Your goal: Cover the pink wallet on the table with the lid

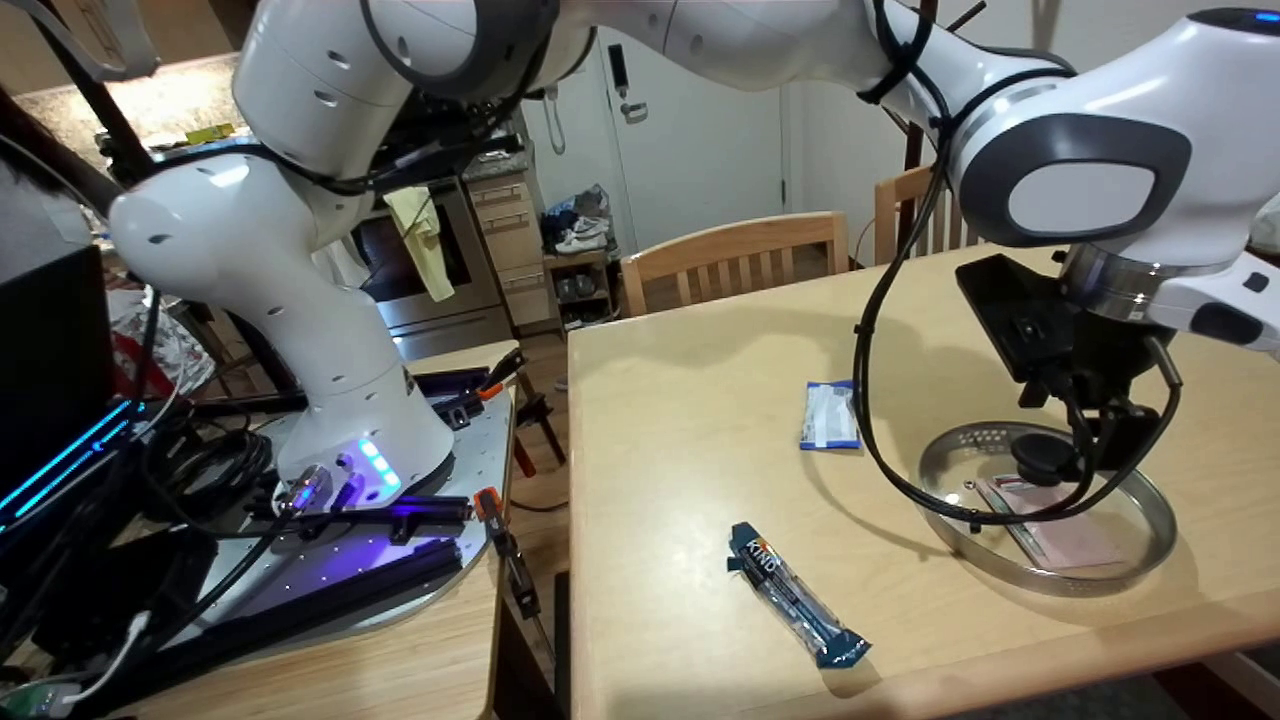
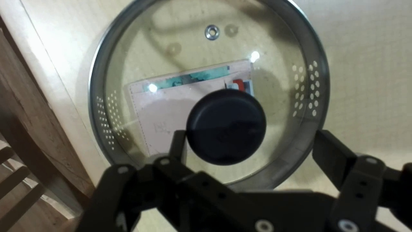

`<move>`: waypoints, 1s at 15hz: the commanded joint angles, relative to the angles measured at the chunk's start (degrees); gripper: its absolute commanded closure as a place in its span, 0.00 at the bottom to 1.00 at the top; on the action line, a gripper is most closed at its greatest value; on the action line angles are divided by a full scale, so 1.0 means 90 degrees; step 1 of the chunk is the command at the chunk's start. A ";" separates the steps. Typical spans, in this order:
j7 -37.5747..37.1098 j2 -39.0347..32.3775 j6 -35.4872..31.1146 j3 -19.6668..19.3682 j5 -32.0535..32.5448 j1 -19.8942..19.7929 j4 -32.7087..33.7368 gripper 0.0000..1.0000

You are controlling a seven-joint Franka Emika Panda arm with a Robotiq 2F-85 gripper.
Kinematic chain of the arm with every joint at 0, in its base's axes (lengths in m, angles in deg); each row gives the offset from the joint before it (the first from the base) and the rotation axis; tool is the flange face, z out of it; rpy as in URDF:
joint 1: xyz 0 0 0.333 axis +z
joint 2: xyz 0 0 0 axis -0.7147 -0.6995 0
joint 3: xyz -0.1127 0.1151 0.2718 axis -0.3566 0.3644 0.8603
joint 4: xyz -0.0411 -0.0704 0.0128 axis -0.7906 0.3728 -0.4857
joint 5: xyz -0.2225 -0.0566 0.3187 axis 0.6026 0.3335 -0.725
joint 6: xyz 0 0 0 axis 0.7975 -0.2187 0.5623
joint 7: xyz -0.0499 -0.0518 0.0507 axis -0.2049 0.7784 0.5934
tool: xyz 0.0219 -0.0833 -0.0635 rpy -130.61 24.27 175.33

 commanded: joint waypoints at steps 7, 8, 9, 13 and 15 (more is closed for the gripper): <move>0.0071 0.0368 -0.0029 -0.0029 -0.0040 0.0156 -0.0253 0.00; 0.0089 0.0407 -0.0029 -0.0025 -0.0041 0.0157 -0.0298 0.00; 0.0094 0.0433 -0.0030 -0.0024 -0.0042 0.0158 -0.0332 0.00; 0.0099 0.0451 -0.0031 -0.0024 -0.0043 0.0159 -0.0371 0.00; 0.0100 0.0454 -0.0031 -0.0024 -0.0043 0.0159 -0.0373 0.00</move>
